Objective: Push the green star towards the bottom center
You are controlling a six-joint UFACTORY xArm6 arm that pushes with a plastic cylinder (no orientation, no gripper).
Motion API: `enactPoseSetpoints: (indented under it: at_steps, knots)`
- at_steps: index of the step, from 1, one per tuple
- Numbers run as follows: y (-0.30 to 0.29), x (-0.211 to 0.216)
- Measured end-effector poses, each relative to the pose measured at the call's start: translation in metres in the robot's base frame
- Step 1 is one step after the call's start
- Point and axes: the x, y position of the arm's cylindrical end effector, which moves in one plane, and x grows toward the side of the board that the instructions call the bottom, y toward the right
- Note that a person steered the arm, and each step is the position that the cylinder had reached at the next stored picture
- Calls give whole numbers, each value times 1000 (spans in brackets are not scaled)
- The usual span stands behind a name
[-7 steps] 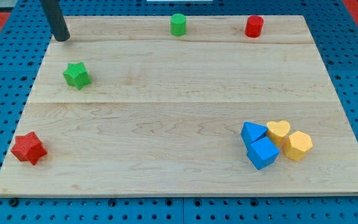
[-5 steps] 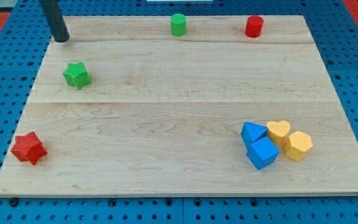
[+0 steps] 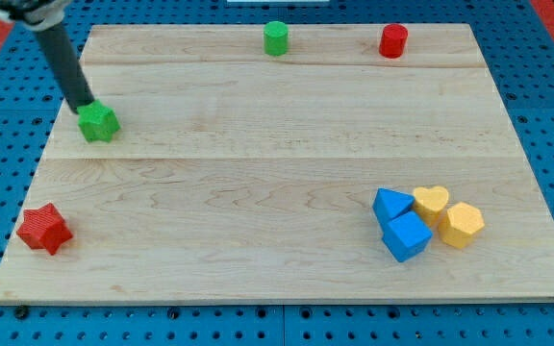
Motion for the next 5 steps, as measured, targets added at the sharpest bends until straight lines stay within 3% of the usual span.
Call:
enactPoseSetpoints:
  at_steps: [3,4,5]
  knots:
    - [87,66]
    - [158,91]
    - [156,69]
